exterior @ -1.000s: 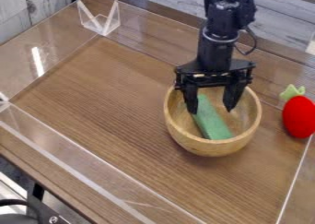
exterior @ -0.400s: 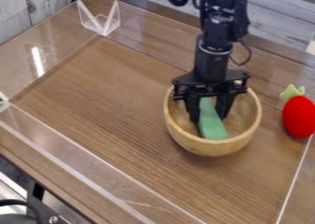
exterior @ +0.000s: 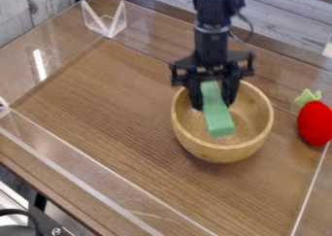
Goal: Remove the green block from the brown bowl and put it on the table
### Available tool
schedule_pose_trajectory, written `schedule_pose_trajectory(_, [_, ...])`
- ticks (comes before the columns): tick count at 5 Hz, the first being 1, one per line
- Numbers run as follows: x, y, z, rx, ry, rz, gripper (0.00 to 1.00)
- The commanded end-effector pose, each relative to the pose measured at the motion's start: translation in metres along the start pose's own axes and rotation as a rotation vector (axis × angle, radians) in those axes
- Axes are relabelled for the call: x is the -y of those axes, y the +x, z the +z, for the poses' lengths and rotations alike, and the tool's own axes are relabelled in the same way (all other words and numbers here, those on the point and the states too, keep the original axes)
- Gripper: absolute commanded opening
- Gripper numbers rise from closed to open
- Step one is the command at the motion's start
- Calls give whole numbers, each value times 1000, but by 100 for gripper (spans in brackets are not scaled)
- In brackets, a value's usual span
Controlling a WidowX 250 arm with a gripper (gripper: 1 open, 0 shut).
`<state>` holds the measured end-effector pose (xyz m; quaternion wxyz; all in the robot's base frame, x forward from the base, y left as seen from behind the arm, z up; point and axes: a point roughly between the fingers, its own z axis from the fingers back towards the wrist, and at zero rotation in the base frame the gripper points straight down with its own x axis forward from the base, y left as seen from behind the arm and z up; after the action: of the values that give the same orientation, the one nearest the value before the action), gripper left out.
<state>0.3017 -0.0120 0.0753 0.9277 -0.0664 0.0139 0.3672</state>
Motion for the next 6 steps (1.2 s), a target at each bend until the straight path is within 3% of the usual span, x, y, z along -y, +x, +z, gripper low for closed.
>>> schedule_pose_trajectory(1, [0,12,34,48,-85,-10,0])
schedule_pose_trajectory(3, [-12,17,37,49,-116,42,0])
schedule_pose_trajectory(6, [-48,61,23,46,-148,-24,0])
